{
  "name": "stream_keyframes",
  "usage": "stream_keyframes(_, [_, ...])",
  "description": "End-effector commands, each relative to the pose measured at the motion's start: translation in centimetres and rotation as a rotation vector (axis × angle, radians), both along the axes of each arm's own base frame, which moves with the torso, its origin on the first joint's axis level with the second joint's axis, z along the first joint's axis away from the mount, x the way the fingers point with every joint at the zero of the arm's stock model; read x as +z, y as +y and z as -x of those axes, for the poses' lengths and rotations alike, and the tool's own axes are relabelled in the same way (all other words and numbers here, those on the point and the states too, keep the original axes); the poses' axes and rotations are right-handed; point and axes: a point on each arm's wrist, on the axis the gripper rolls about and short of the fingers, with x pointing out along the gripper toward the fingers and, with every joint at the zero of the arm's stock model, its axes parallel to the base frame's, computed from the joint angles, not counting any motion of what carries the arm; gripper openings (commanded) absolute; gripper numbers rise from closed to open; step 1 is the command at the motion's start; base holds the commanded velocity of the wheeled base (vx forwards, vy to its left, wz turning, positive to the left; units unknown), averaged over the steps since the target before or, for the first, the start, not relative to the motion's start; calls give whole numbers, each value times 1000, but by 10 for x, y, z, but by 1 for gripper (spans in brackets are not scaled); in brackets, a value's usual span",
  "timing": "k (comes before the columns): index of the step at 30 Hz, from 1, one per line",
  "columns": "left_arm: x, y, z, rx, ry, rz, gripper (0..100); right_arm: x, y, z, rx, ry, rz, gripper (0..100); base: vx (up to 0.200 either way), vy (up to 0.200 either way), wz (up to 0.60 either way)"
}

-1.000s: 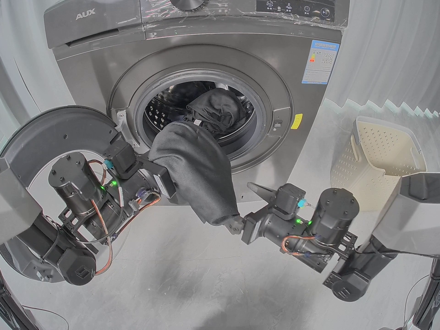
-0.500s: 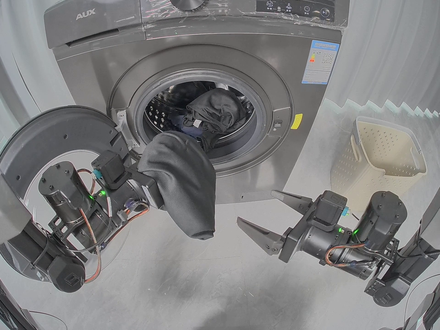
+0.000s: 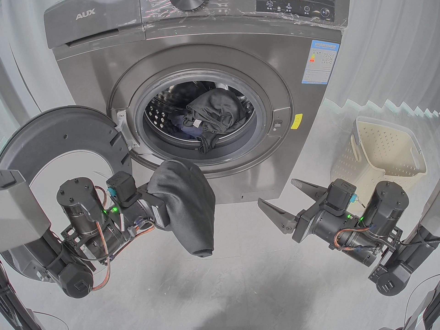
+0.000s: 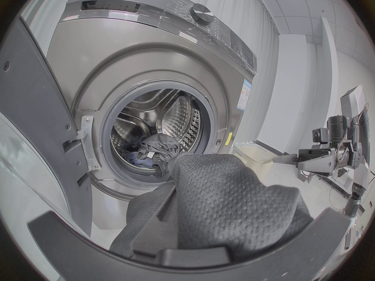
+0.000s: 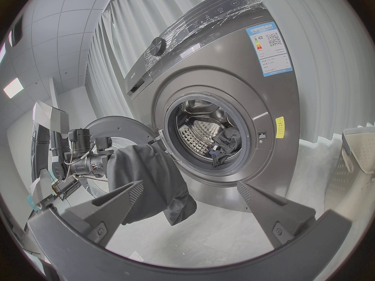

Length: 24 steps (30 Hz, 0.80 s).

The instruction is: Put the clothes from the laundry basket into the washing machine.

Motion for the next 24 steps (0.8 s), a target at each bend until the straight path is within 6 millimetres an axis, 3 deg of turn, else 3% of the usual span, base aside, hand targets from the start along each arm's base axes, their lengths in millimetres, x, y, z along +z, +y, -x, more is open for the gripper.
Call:
stream_keyframes(1, [-1, -4, 2, -18, 4, -4, 0, 1, 0, -2, -5, -6, -4, 100, 200, 0, 0])
stream_keyframes(21, [-3, -15, -1, -43, -1, -1, 0, 4, 0, -1, -6, -13, -13, 100, 200, 0, 0])
stream_keyframes(24, [-6, -17, -2, -46, 8, -4, 0, 4, 1, 0, -2, -12, -12, 100, 0, 0, 0])
